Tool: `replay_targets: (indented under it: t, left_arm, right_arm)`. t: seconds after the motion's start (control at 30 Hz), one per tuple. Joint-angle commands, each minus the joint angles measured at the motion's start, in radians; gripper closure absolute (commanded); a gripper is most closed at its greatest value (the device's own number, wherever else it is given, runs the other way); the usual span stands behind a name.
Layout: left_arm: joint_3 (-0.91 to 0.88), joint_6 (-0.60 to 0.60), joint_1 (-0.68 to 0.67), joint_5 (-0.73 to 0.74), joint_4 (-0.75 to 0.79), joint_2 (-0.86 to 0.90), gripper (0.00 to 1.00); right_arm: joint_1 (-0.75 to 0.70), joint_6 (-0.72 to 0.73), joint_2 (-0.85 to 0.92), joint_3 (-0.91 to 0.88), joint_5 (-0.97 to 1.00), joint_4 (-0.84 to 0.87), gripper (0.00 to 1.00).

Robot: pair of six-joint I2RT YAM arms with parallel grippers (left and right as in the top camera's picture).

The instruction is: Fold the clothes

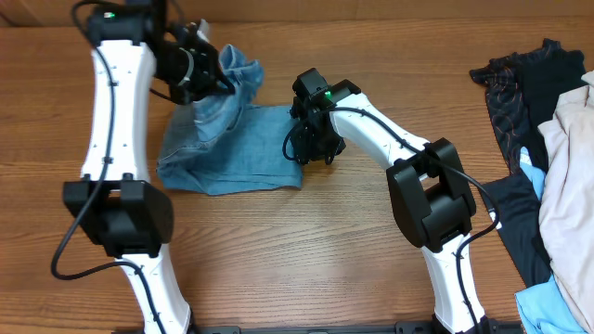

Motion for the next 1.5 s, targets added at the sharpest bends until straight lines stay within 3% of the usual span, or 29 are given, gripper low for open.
replay_targets:
  t: [0.0,0.1,0.2,0.5,0.97,1.0,1.03,1.07,1.47]
  left_arm:
    - [0.026,-0.111,-0.089,-0.222,0.001,-0.012,0.96]
    - [0.026,-0.173,-0.14,-0.341,0.01,-0.012,0.96]
    - [0.026,-0.227,-0.16,-0.37,0.016,-0.012,0.96]
    - [0.005,-0.35,-0.208,-0.375,0.105,-0.011,0.96]
    - [-0.089,-0.406,-0.28,-0.39,0.157,0.0,0.96]
    - [-0.089,-0.406,-0.283,-0.39,0.15,0.0,0.91]
    - [-0.089,-0.405,-0.287,-0.39,0.138,0.0,0.76]
    - [-0.089,-0.405,-0.288,-0.39,0.132,0.0,0.7]
    - [-0.089,-0.383,-0.283,-0.394,0.133,0.0,0.71]
  right_arm:
    - [0.019,0.01,0.016,-0.029,-0.016,-0.006,0.48]
    - [0.019,0.01,0.016,-0.029,-0.016,-0.013,0.48]
    - [0.02,0.01,0.016,-0.029,-0.017,-0.013,0.48]
    - [0.02,0.01,0.016,-0.029,-0.017,-0.024,0.49]
    - [0.019,0.01,0.016,-0.029,-0.016,-0.034,0.48]
    - [0.019,0.01,0.016,-0.029,-0.016,-0.034,0.48]
    - [0.019,0.01,0.016,-0.029,-0.017,-0.034,0.48]
    - [0.019,0.01,0.016,-0.029,-0.017,-0.034,0.48]
    - [0.019,0.01,0.016,-0.029,-0.017,-0.035,0.48]
